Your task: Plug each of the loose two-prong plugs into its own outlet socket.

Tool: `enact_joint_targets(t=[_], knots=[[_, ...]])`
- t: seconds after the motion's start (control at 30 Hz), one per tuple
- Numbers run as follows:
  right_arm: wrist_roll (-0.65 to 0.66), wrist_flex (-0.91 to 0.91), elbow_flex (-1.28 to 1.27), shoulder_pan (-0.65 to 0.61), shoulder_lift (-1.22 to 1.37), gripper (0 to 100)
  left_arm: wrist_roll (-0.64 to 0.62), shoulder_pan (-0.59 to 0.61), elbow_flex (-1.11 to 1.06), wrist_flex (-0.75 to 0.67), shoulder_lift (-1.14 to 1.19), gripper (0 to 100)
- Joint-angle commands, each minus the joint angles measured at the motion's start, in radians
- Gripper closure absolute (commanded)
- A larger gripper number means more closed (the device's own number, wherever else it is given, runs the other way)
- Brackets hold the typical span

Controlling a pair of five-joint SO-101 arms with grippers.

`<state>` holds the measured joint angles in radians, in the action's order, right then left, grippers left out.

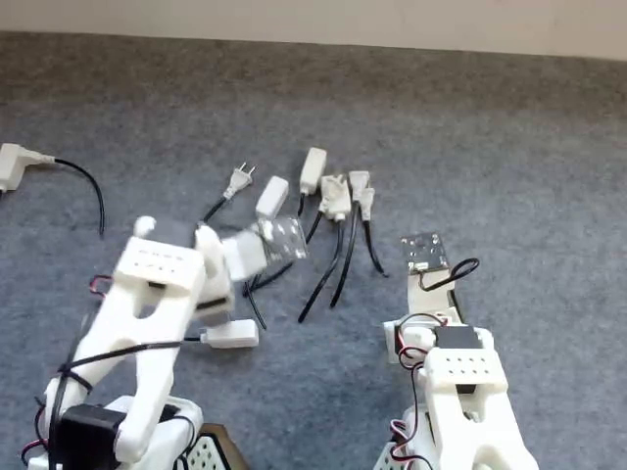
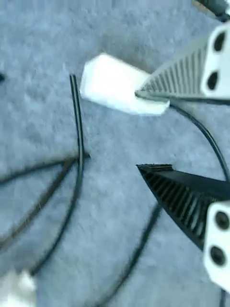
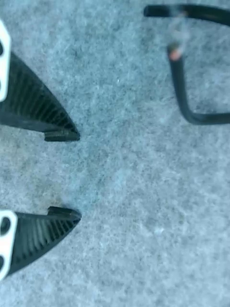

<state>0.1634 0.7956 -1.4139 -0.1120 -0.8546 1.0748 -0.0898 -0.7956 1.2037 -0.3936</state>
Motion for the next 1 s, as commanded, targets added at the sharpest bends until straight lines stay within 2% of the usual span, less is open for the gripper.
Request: enact_joint_targets(t=[0.0, 0.1, 0.33, 0.5, 0.6, 0.77, 0.97], knots=[[-0.002, -0.013, 0.005, -0.01, -0.019, 77.4, -0.006, -0.036, -0.197, -0.15, -0.015, 78], [-0.002, -0.013, 0.005, -0.01, -0.019, 77.4, -0.006, -0.03, -0.237, -0.146, -0.016, 78], [-0.002, -0.013, 0.005, -0.01, -0.019, 77.4, -0.005, -0.076, -0.24, 0.08, -0.016, 78], [-0.002, -0.013, 0.005, -0.01, -0.019, 77.4, -0.005, -0.139, -0.242, 0.189, -0.016, 78], [-0.002, -0.013, 0.005, -0.01, -0.019, 77.4, -0.006, -0.156, -0.231, 0.201, -0.018, 78], [-0.002, -0.013, 0.004, -0.01, -0.019, 77.4, -0.006, -0.16, -0.116, 0.264, -0.018, 85], [-0.002, -0.013, 0.005, -0.01, -0.019, 77.4, -0.006, -0.162, -0.105, 0.295, -0.018, 84]])
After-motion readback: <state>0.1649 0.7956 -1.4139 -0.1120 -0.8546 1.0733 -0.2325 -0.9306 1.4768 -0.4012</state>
